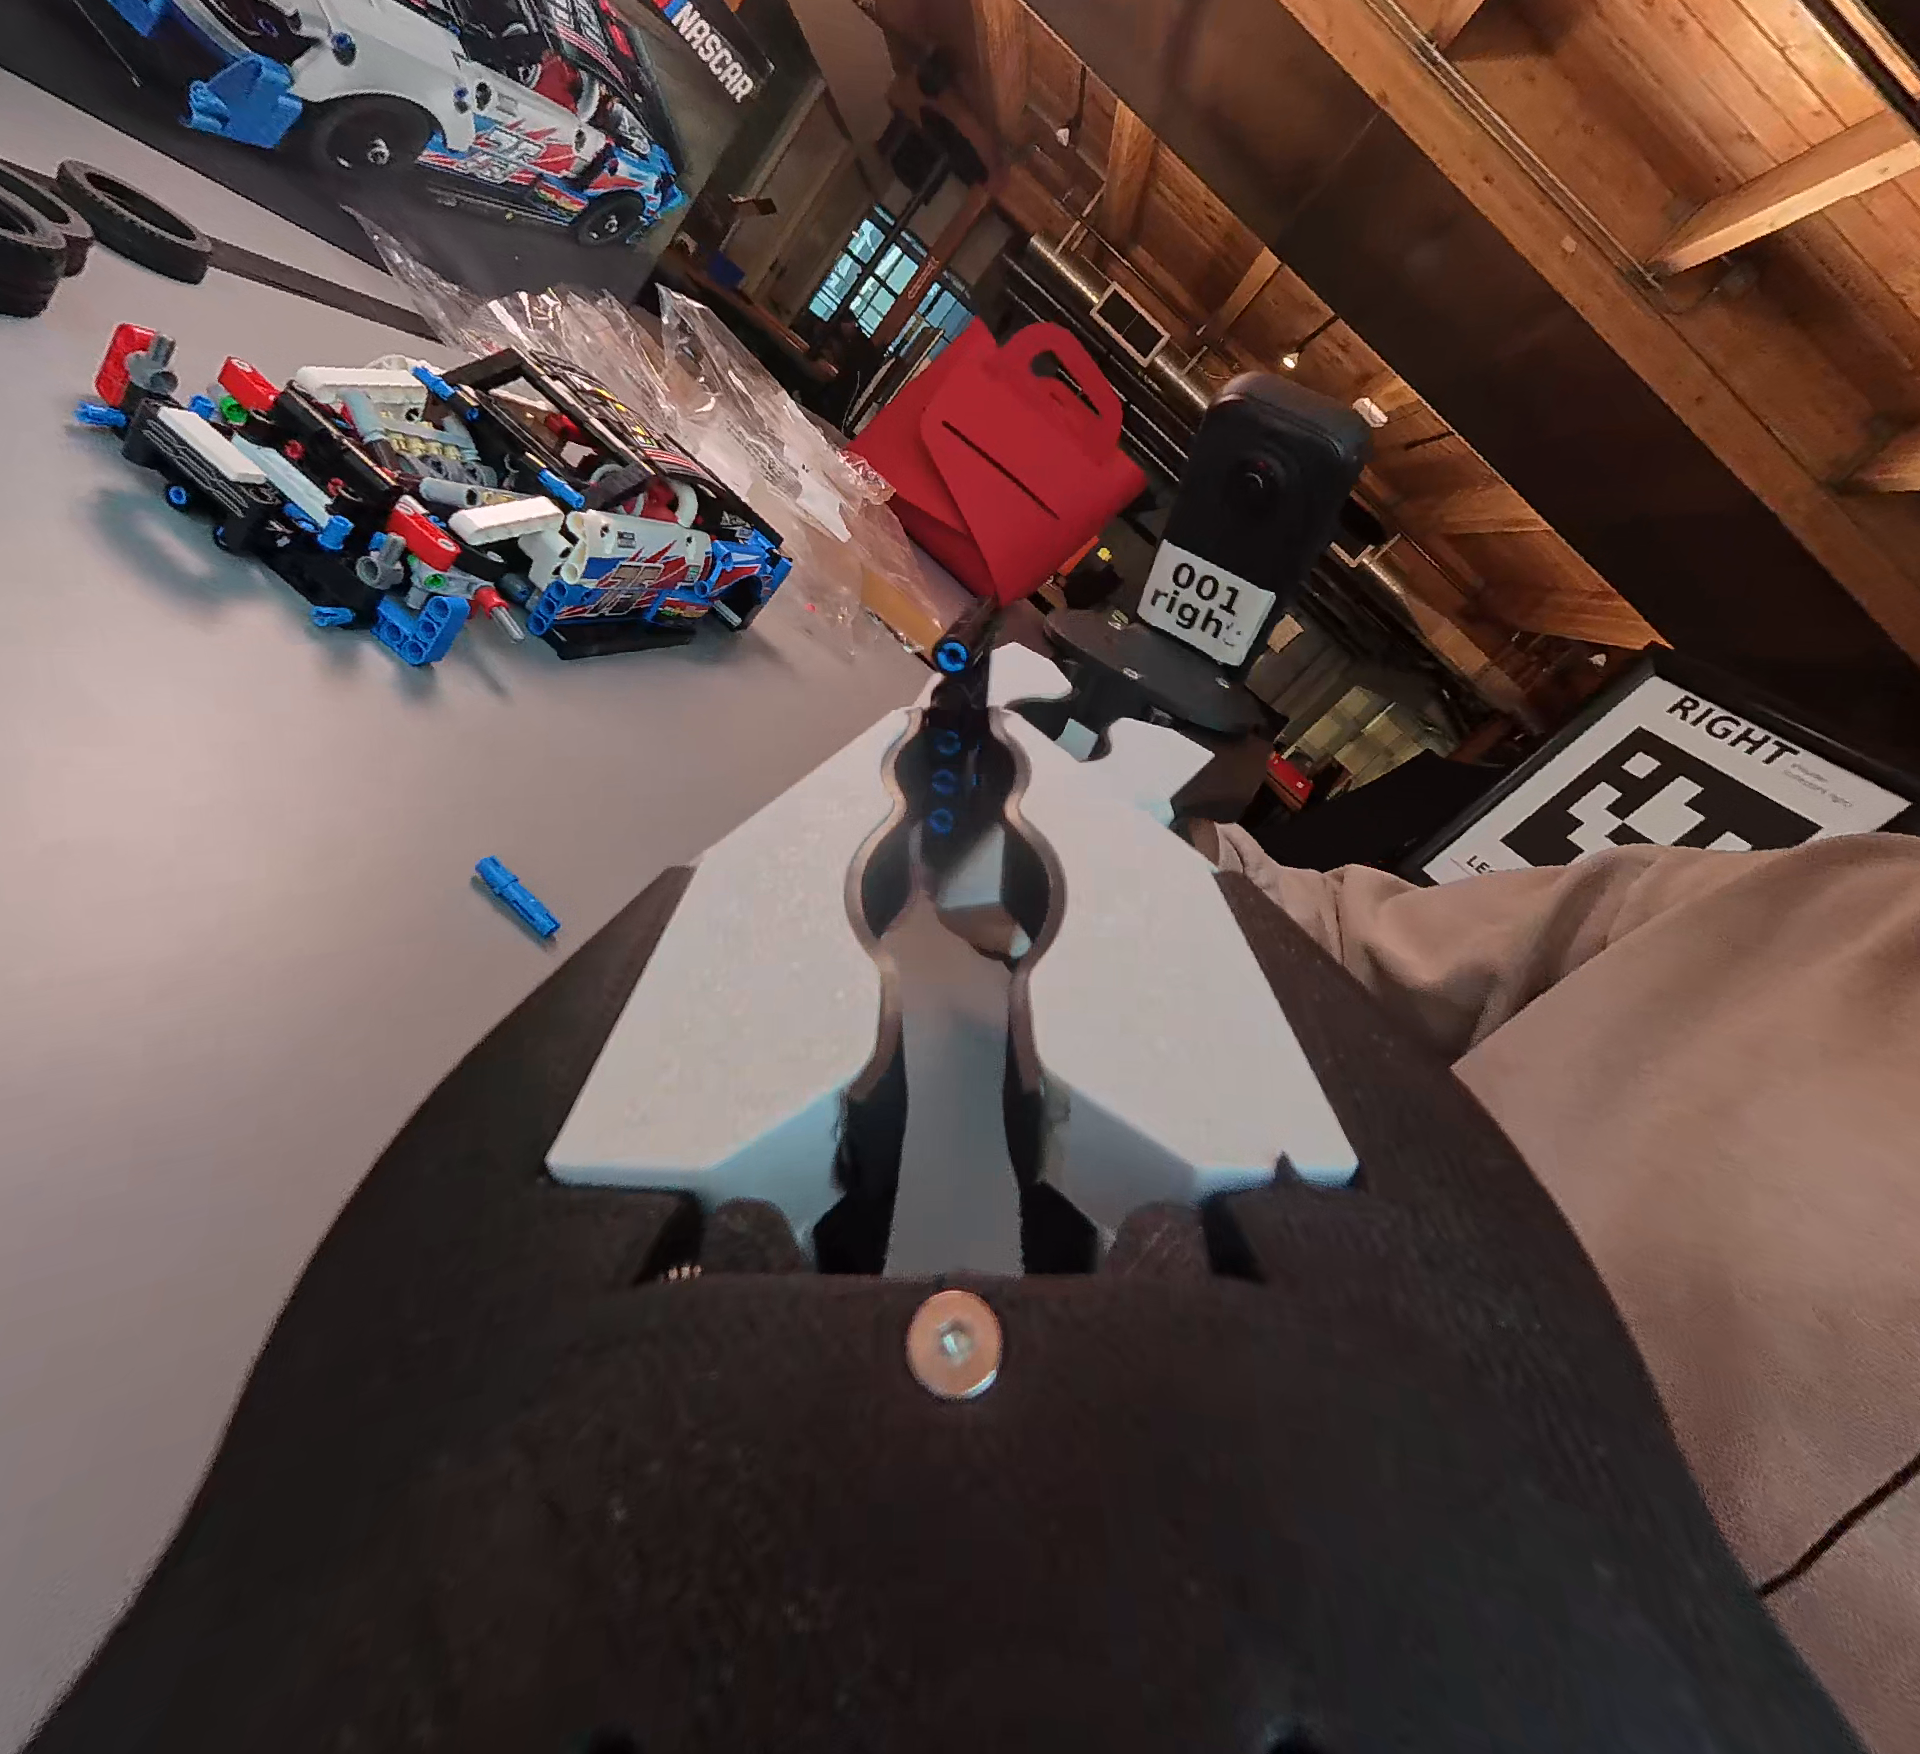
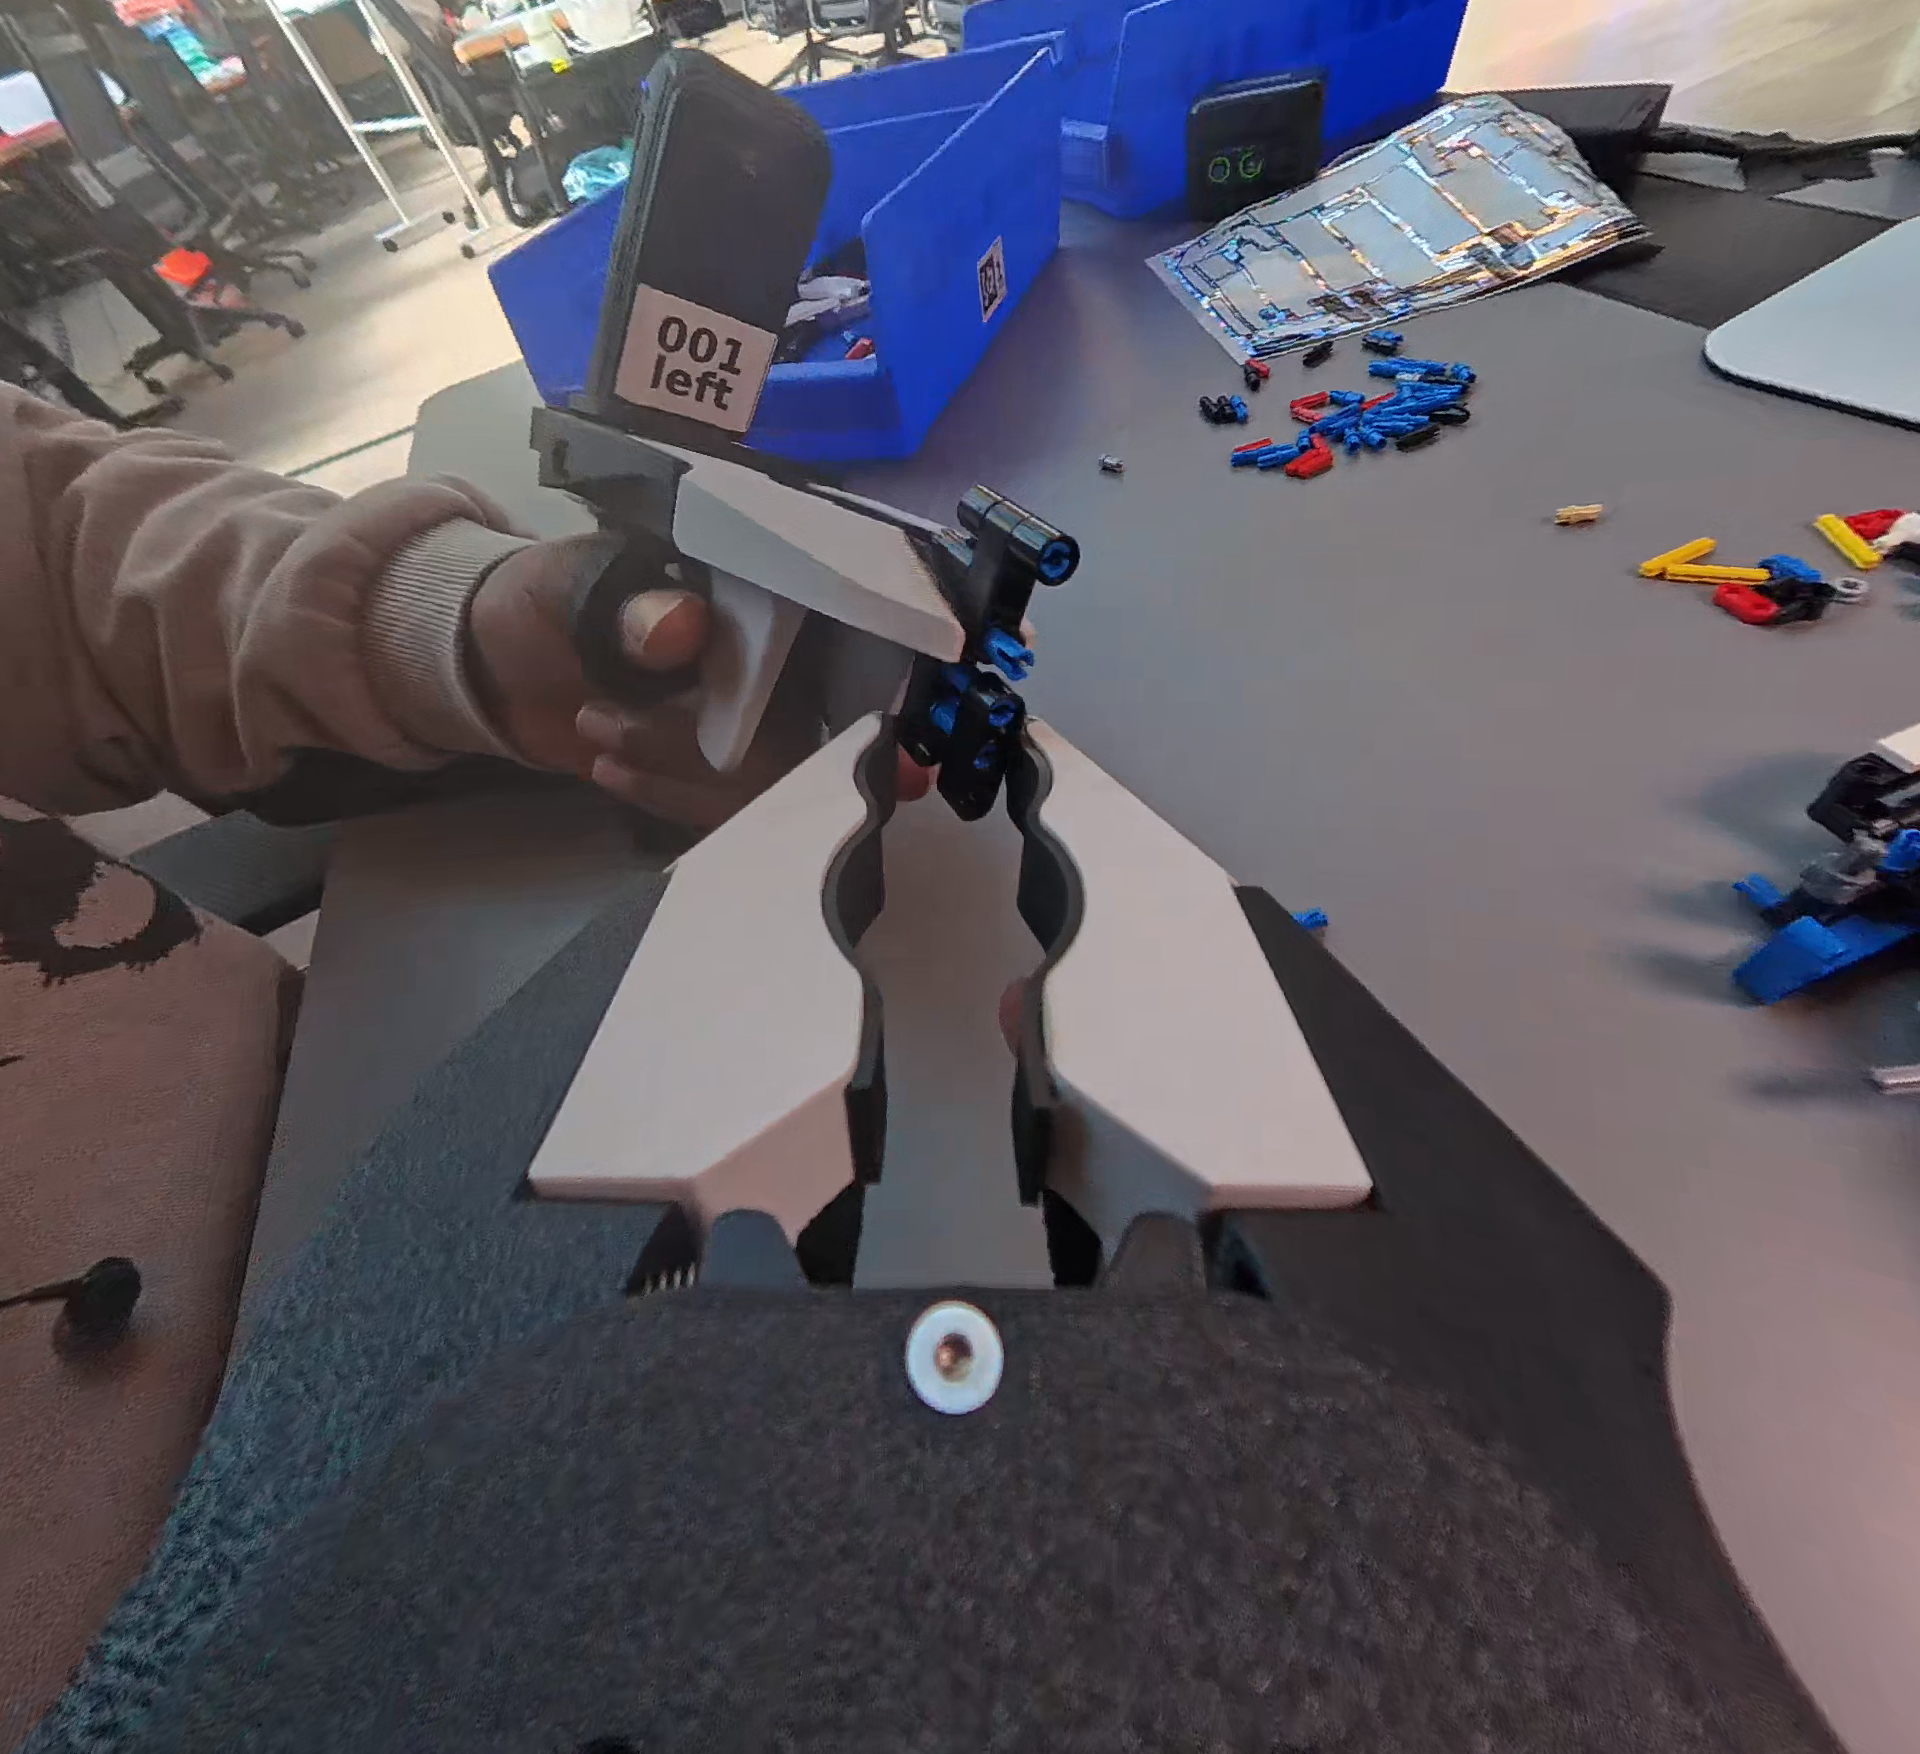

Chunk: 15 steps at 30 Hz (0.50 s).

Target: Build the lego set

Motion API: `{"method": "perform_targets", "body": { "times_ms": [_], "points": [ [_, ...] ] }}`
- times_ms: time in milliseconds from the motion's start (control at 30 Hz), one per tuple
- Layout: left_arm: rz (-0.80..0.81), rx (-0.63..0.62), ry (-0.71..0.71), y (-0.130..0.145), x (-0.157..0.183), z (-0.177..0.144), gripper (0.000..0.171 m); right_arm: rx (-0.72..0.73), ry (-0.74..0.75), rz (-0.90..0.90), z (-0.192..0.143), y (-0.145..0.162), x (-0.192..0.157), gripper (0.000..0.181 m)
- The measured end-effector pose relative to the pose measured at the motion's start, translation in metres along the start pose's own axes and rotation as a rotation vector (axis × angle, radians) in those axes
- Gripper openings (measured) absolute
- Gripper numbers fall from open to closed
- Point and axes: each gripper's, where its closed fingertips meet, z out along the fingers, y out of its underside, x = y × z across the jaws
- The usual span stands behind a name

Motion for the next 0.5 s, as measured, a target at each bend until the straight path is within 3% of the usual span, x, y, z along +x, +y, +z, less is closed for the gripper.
{"method": "perform_targets", "body": {
  "times_ms": [33, 133, 200, 333, 400, 500],
  "points": [
    [-0.001, -0.021, 0.014, 0.001, 0.002, -0.001, 0.013, -0.029, -0.048, 0.0, -0.003, 0.002, -0.002, 0.005],
    [0.022, -0.182, 0.091, 0.018, 0.012, -0.002, 0.012, -0.236, -0.196, -0.062, -0.019, 0.027, -0.011, 0.005],
    [0.098, -0.282, 0.076, 0.033, 0.012, 0.001, 0.014, -0.345, -0.21, -0.146, -0.026, 0.044, -0.012, 0.005],
    [0.285, -0.493, 0.068, 0.068, 0.015, 0.003, 0.007, -0.413, -0.283, -0.147, -0.029, 0.057, -0.027, 0.004],
    [0.271, -0.468, 0.015, 0.064, 0.01, 0.005, 0.006, -0.403, -0.264, -0.161, -0.029, 0.058, -0.023, 0.006],
    [0.096, -0.329, -0.041, 0.043, 0.0, 0.006, 0.005, -0.276, -0.126, -0.234, -0.026, 0.037, -0.004, 0.021]
  ]
}}
